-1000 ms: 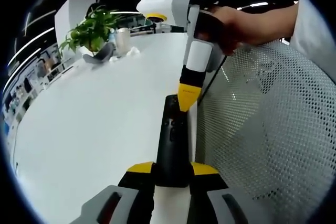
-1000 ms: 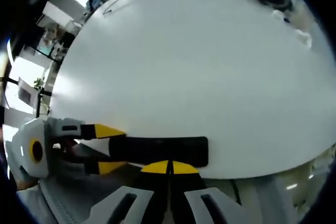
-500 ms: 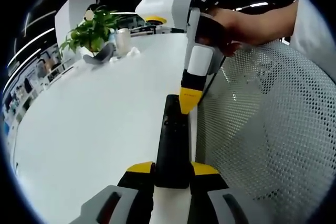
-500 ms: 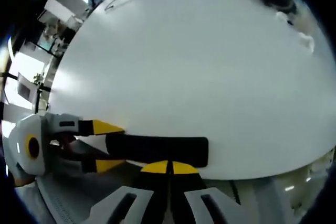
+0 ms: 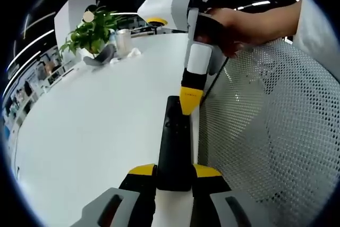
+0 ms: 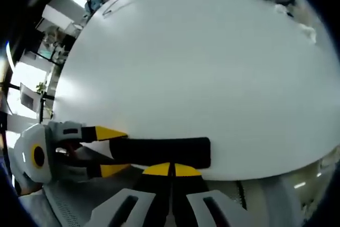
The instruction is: Press the specified remote control buttons in sequence, fully releasing each button before pressing the next.
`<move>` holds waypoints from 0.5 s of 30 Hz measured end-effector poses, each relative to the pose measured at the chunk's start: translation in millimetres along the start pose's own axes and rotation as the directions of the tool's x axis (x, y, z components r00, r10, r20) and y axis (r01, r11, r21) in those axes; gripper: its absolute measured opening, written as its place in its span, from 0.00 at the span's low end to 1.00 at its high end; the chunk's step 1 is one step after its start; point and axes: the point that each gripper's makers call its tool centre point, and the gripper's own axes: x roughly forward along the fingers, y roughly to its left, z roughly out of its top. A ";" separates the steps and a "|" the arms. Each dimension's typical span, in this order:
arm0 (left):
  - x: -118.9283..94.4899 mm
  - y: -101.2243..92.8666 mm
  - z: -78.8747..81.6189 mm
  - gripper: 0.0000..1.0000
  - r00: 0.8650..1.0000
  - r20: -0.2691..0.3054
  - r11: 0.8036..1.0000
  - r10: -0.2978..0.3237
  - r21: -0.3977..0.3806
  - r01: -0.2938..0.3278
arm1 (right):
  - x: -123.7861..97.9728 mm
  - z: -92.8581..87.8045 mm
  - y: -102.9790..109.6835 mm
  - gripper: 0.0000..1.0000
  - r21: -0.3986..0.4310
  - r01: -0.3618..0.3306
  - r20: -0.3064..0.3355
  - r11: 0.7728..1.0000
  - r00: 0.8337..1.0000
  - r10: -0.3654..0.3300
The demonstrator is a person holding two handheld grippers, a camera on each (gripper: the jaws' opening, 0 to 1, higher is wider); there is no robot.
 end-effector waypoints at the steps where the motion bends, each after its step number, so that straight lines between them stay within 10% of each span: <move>1: 0.0 0.0 0.0 0.25 1.000 0.000 1.000 0.000 0.000 0.000 | -0.2 0.5 -0.2 0.00 0.013 -0.007 0.000 1.000 1.000 0.007; 15: 0.6 -4.2 0.1 0.24 0.999 -0.027 1.000 -0.017 0.013 0.018 | -2.7 10.5 3.9 0.00 -0.040 0.006 0.063 0.999 0.998 -0.003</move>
